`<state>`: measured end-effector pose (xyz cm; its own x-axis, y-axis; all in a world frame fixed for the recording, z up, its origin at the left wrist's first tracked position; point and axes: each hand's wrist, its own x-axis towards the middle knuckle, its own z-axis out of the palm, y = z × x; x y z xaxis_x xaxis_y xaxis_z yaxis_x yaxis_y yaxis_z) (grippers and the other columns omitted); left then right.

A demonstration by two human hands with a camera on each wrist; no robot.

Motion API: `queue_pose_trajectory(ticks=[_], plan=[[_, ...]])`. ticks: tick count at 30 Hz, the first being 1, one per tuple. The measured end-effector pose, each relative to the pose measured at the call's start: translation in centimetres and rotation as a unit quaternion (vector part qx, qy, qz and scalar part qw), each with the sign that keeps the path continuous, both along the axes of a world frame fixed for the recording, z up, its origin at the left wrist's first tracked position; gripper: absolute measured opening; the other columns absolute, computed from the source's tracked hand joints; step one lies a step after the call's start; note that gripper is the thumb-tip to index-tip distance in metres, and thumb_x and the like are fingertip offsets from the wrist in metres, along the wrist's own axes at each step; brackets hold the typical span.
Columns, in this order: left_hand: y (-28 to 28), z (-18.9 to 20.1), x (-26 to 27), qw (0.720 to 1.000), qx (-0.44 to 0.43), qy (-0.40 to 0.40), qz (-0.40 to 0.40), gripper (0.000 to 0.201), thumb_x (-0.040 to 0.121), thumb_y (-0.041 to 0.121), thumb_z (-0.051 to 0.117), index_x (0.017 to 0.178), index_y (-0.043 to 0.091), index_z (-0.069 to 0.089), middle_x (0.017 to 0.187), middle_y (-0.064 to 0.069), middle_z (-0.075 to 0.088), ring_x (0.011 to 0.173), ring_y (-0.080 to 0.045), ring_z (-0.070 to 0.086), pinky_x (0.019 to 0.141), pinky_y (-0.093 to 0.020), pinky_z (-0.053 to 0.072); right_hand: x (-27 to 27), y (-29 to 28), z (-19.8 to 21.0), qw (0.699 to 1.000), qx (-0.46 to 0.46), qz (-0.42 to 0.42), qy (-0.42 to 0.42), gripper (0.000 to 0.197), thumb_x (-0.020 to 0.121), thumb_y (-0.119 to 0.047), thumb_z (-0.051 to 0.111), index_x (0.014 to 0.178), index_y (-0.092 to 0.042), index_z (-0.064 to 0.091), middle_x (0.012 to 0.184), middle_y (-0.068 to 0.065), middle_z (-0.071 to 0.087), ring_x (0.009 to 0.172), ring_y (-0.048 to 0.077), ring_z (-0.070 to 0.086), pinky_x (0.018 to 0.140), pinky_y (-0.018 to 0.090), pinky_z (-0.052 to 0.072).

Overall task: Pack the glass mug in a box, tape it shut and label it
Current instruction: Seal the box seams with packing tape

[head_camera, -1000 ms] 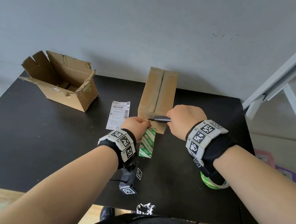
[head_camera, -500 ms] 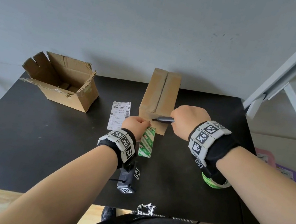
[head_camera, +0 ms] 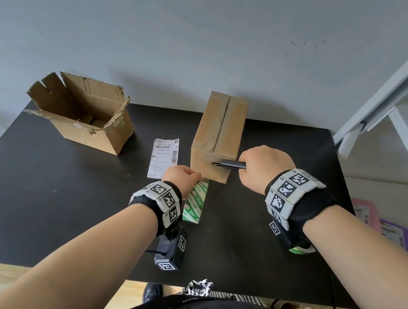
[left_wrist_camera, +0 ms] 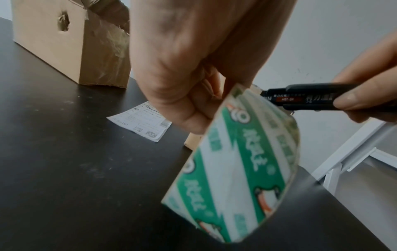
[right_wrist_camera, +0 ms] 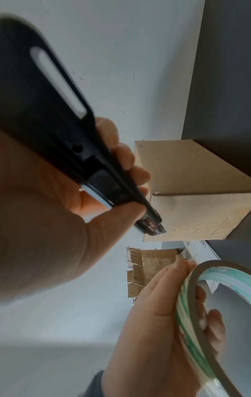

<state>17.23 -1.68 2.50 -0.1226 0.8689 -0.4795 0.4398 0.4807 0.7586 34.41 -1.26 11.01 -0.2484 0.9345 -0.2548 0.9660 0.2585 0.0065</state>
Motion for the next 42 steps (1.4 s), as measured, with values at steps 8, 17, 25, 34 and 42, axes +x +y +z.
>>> queue_pose_trajectory(ticks=[8, 17, 25, 34, 42], plan=[[0.1, 0.5, -1.6, 0.995, 0.062, 0.078, -0.016, 0.017, 0.090, 0.029, 0.056, 0.082, 0.017, 0.065, 0.081, -0.003, 0.065, 0.085, -0.024, 0.065, 0.079, -0.035, 0.054, -0.3, -0.7, -3.3, 0.998, -0.059, -0.018, 0.008, 0.018, 0.088, -0.033, 0.053, 0.101, -0.024, 0.063, 0.092, -0.001, 0.060, 0.081, 0.021, 0.059, 0.069, 0.033, 0.051], [0.3, 1.4, -4.5, 0.978, 0.133, 0.160, -0.031, 0.016, 0.085, 0.032, 0.064, 0.096, 0.020, 0.063, 0.087, 0.000, 0.059, 0.078, -0.015, 0.055, 0.067, -0.024, 0.040, -1.3, -1.0, -10.2, 0.991, -0.112, -0.027, 0.061, 0.041, 0.091, -0.025, 0.055, 0.131, -0.023, 0.045, 0.127, 0.003, 0.048, 0.118, 0.024, 0.047, 0.088, 0.034, 0.043], [0.9, 1.4, -5.2, 0.970, 0.154, 0.175, -0.063, 0.014, 0.085, 0.028, 0.064, 0.098, 0.021, 0.063, 0.082, -0.002, 0.056, 0.073, -0.015, 0.049, 0.065, -0.024, 0.038, -2.2, -1.4, -12.5, 0.989, -0.120, -0.060, 0.067, 0.035, 0.088, -0.024, 0.061, 0.119, -0.016, 0.047, 0.121, 0.004, 0.049, 0.107, 0.025, 0.051, 0.078, 0.031, 0.039], [3.0, 1.5, -5.8, 0.964, 0.159, 0.193, -0.093, 0.020, 0.087, 0.030, 0.062, 0.106, 0.021, 0.063, 0.095, -0.004, 0.061, 0.079, -0.016, 0.053, 0.066, -0.024, 0.041, -4.6, -0.1, -8.4, 0.914, -0.016, -0.133, 0.382, 0.022, 0.088, -0.011, 0.055, 0.103, -0.012, 0.070, 0.102, 0.002, 0.069, 0.090, 0.015, 0.061, 0.089, 0.026, 0.047], [3.9, 1.5, -5.8, 0.963, 0.157, 0.186, -0.116, 0.023, 0.088, 0.030, 0.061, 0.109, 0.021, 0.063, 0.102, -0.010, 0.064, 0.080, -0.017, 0.054, 0.068, -0.025, 0.041, -6.0, 1.1, -5.4, 0.738, -0.143, -0.275, 0.599, 0.023, 0.094, 0.001, 0.042, 0.106, -0.002, 0.061, 0.071, 0.011, 0.066, 0.052, 0.018, 0.063, 0.051, 0.023, 0.053]])
